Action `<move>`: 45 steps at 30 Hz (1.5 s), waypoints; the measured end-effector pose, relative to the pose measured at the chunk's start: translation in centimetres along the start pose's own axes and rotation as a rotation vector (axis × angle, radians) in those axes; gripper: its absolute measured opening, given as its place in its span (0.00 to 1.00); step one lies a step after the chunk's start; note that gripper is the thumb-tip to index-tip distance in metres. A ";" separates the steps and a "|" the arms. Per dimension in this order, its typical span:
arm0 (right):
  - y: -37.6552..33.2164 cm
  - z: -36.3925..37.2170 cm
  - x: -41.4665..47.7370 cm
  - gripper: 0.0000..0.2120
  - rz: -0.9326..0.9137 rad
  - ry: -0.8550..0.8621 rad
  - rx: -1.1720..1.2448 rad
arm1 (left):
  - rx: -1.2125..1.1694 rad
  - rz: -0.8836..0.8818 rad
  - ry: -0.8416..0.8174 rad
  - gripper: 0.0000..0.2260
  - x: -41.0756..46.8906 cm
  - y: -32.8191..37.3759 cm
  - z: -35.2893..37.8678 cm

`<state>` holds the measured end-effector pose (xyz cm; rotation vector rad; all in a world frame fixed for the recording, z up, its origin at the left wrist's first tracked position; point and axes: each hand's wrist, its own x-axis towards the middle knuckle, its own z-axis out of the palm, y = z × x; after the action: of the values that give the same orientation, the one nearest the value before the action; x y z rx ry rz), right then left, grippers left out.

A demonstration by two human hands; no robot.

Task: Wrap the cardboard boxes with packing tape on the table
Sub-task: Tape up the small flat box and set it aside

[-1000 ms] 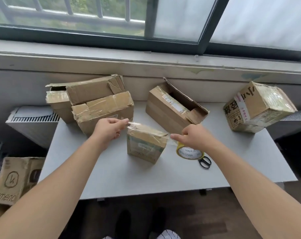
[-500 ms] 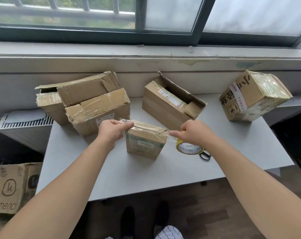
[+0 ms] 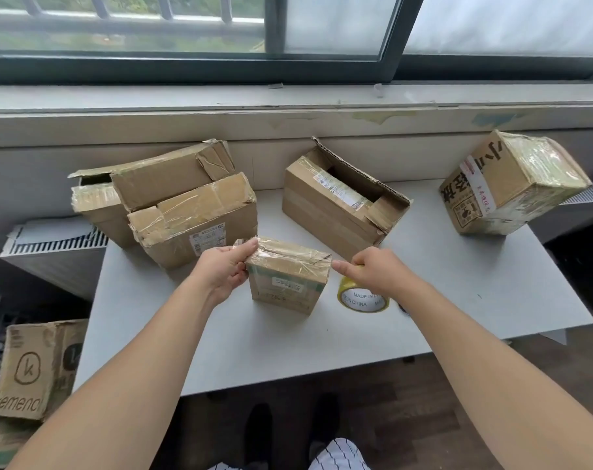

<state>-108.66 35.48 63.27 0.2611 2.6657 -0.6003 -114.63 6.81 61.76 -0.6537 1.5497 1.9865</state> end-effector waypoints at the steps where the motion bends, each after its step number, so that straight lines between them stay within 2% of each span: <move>1: 0.0 0.2 0.0 0.33 -0.002 0.002 0.012 | -0.023 -0.026 -0.006 0.06 -0.1 0.0 0.0; 6: 0.3 1.1 0.6 0.33 -0.037 0.003 0.014 | 0.046 -0.168 -0.086 0.09 0.2 0.1 -0.7; 9: 0.3 1.6 0.8 0.33 -0.058 -0.006 0.019 | 0.096 -0.194 -0.148 0.16 0.2 0.0 -1.1; 11: 0.4 1.8 0.8 0.33 -0.056 -0.003 0.043 | 0.149 -0.064 -0.029 0.26 0.3 -0.3 -0.8; 12: 0.4 1.9 0.8 0.33 -0.055 0.001 0.053 | 0.202 0.084 0.086 0.26 0.4 -0.6 -0.6; 15: 0.5 2.0 1.0 0.33 -0.058 -0.001 0.057 | 0.465 0.499 0.298 0.14 0.3 -1.3 0.0; 18: 0.6 2.0 1.1 0.33 -0.059 -0.002 0.063 | 0.617 0.615 0.354 0.06 -0.6 -1.5 0.7; 20: 0.7 2.0 1.2 0.35 -0.062 0.005 0.070 | 0.694 0.637 0.397 0.09 -1.1 -1.7 1.2; 24: 0.7 2.4 1.3 0.36 -0.059 -0.006 0.077 | 0.835 0.590 0.425 0.20 -1.5 -1.7 1.2; 29: 0.5 2.6 1.5 0.35 -0.065 -0.015 0.077 | 0.906 0.527 0.342 0.25 -1.5 -0.5 1.1; 34: 0.5 2.6 1.2 0.34 -0.089 -0.019 0.080 | 1.261 0.381 0.261 0.33 -0.7 1.6 2.8; 38: 0.4 2.8 1.0 0.32 -0.088 -0.015 0.079 | 1.440 0.371 0.286 0.32 -0.6 2.0 4.3; 42: 0.3 3.0 1.1 0.33 -0.090 0.000 0.086 | 1.509 0.380 0.261 0.34 -0.7 1.8 4.6; 45: 0.4 3.2 1.0 0.34 -0.092 0.013 0.085 | 1.501 0.345 0.227 0.40 -0.8 1.1 4.9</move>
<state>-108.43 34.52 60.03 0.1675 2.6801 -0.7448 -114.99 11.30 64.21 0.0616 2.7449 0.4288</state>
